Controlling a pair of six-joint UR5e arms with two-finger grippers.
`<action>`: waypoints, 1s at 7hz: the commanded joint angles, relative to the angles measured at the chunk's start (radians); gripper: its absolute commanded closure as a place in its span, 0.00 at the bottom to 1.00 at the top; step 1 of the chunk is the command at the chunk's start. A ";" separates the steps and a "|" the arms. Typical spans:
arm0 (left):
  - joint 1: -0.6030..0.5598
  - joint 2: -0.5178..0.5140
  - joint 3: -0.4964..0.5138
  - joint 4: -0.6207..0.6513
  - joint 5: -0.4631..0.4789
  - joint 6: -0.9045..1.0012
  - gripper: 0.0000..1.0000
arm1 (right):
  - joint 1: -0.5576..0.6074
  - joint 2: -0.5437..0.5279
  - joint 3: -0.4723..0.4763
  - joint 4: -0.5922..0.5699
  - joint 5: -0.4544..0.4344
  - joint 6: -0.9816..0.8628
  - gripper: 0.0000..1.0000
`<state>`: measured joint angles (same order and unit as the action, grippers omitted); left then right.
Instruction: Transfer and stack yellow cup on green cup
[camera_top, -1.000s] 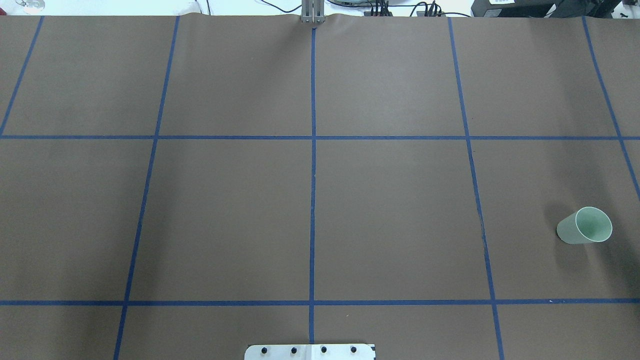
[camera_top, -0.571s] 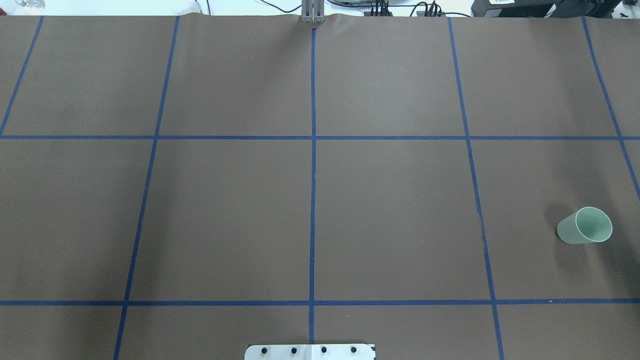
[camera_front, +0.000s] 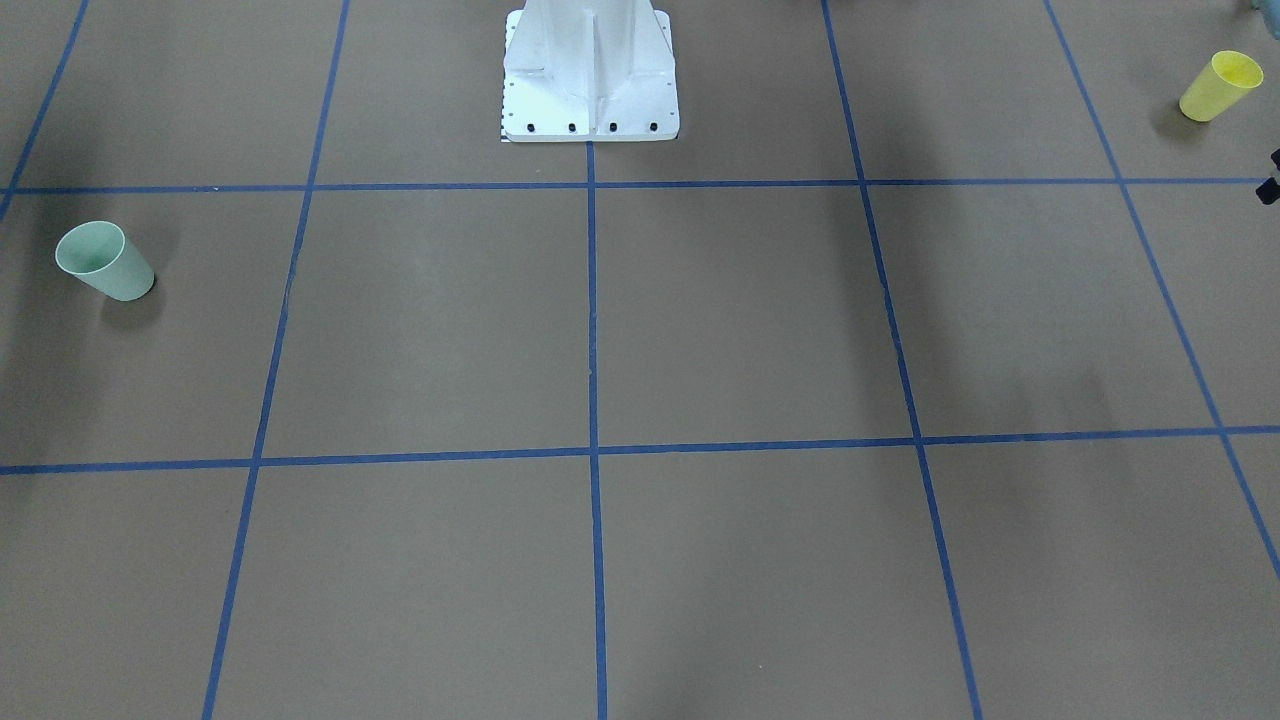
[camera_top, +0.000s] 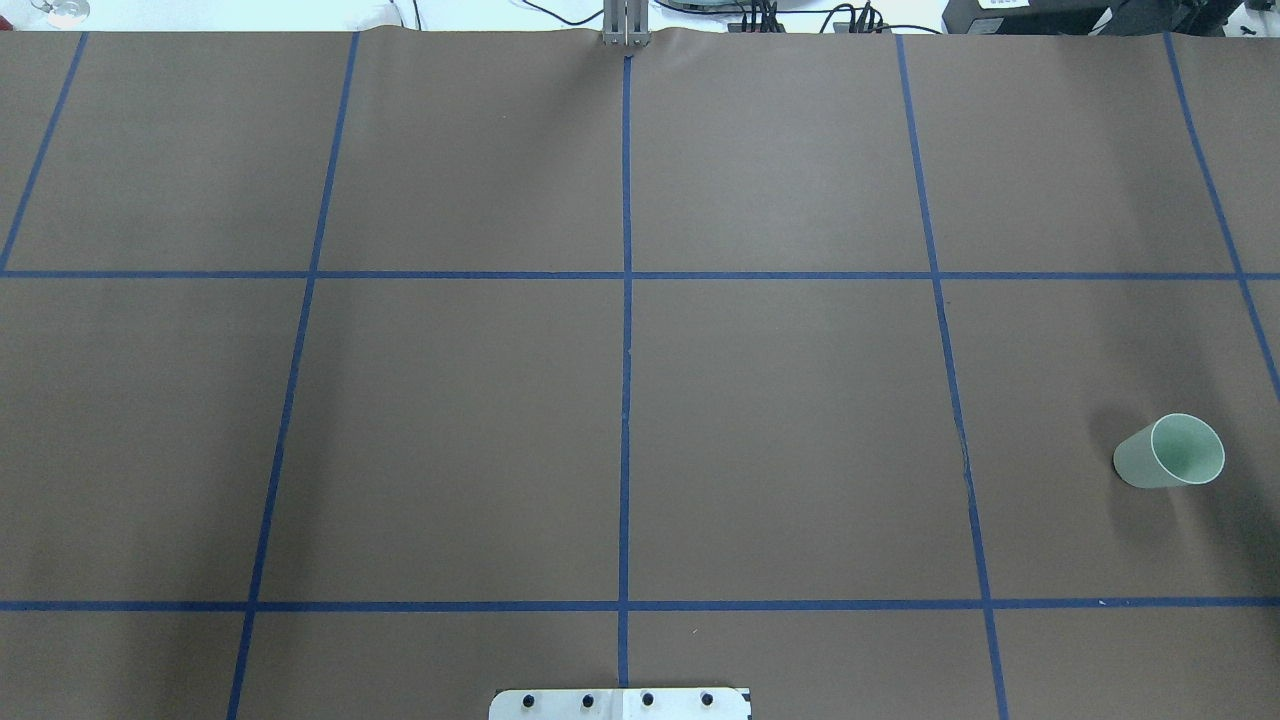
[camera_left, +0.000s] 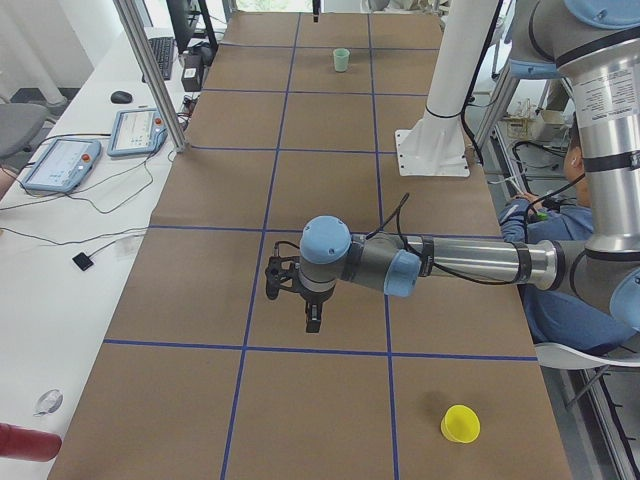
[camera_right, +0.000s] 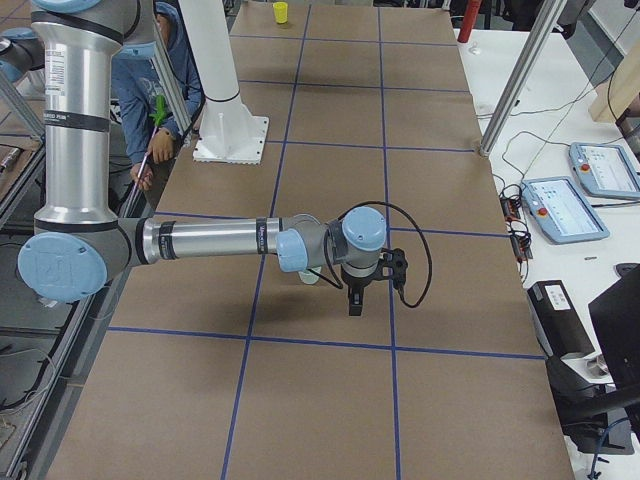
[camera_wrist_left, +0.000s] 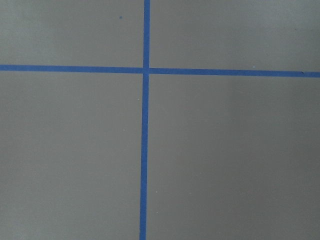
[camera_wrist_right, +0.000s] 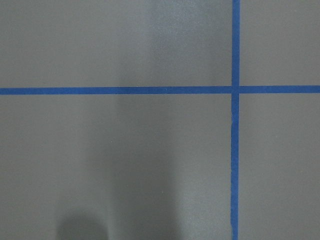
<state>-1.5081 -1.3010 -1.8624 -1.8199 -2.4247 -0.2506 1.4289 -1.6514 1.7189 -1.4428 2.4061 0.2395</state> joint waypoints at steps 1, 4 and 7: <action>0.008 0.017 0.000 -0.042 -0.007 -0.036 0.00 | -0.007 -0.011 -0.002 0.054 -0.002 0.000 0.00; 0.009 0.080 0.040 -0.044 0.009 -0.027 0.00 | -0.018 -0.034 -0.002 0.101 -0.004 0.006 0.00; -0.009 0.255 0.025 -0.129 0.095 -0.026 0.00 | -0.044 -0.033 0.001 0.102 -0.004 0.006 0.00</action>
<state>-1.5063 -1.1408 -1.8256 -1.8858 -2.3911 -0.2767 1.3898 -1.6843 1.7184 -1.3415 2.4018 0.2453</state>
